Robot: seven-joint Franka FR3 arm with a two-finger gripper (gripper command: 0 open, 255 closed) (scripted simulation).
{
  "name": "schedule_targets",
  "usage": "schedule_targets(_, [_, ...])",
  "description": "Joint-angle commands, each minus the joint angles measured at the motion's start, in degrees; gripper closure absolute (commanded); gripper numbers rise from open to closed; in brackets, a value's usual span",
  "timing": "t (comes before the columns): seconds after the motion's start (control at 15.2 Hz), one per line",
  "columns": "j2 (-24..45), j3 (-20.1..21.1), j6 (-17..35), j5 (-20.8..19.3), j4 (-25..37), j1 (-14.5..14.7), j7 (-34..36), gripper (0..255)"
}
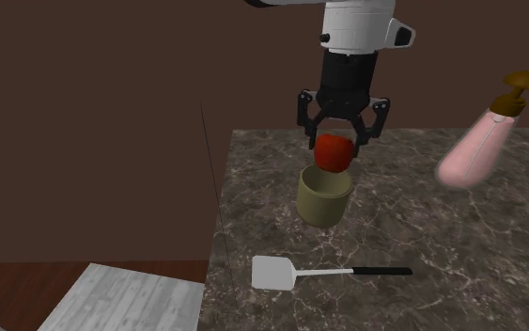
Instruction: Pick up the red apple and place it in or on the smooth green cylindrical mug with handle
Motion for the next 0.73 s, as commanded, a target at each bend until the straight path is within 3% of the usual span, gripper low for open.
schedule_targets(0.0, [0.5,-0.1,1.6,0.1,-1.1,0.0,0.1,255])
schedule_targets(0.2, [1.3,-0.2,4.2,0.2,-2.9,-0.1,0.0,255])
schedule_targets(0.66, [1.3,-0.2,4.2,0.2,-2.9,-0.1,0.0,255])
